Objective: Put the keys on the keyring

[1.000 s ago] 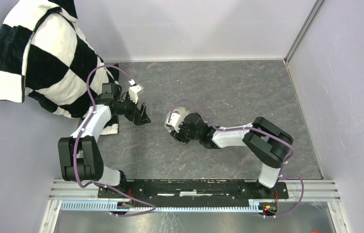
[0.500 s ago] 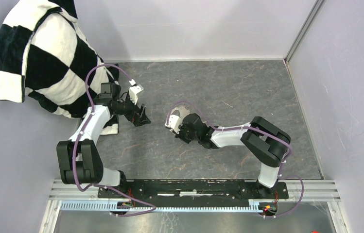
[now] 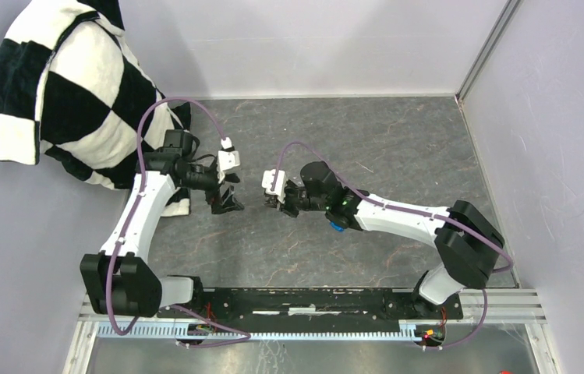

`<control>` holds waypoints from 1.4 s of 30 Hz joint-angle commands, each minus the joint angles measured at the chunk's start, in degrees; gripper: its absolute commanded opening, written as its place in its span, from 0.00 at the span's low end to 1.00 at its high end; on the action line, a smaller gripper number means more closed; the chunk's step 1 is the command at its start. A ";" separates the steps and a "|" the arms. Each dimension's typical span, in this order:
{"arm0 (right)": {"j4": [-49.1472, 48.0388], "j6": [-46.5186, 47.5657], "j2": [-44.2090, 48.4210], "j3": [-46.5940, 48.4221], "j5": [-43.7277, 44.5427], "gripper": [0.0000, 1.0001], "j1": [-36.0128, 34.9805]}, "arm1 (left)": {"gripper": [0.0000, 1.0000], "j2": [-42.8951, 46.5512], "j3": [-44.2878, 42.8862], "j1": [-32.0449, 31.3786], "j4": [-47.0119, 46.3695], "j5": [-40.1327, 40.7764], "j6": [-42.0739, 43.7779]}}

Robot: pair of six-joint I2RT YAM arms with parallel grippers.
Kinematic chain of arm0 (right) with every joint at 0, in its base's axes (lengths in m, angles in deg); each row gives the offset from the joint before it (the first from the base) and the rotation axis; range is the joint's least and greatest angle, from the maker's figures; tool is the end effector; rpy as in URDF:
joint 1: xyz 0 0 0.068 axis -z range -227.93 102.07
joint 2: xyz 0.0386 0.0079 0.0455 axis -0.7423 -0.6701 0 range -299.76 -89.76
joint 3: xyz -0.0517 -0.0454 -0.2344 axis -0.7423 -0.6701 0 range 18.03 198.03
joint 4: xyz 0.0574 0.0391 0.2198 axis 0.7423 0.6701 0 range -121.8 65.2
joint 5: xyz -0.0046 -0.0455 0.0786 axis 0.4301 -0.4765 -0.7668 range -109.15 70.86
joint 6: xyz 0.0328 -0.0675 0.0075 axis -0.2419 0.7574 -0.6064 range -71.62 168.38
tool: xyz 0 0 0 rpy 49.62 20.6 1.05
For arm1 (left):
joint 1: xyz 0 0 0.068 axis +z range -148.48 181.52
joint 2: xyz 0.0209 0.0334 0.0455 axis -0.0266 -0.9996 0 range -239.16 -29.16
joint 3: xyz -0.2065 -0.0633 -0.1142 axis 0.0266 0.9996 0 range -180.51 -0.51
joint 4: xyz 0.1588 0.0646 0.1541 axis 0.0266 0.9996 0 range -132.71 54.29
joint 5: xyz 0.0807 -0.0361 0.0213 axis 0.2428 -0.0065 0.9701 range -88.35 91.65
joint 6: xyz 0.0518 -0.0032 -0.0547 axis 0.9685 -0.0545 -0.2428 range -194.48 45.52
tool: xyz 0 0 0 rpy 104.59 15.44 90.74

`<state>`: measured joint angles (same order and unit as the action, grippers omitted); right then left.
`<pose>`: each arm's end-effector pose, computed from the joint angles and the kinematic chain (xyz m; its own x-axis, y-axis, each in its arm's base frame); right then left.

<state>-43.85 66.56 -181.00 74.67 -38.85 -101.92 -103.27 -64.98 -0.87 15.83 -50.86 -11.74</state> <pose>0.1925 0.3014 0.2257 0.0806 -0.3887 -0.9178 -0.9678 0.1898 -0.1653 0.2142 -0.0594 0.2580 -0.1402 0.5474 -0.8250 0.9712 0.2383 -0.0069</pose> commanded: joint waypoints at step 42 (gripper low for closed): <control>-2.75 -4.47 9.07 4.40 -19.66 0.00 -0.67 | 0.31 10.41 -4.35 -14.04 10.78 -5.38 -1.65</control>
<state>-44.18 62.51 -172.43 76.07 -56.73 -101.99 -93.04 -68.17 -14.66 24.93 -54.29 -16.42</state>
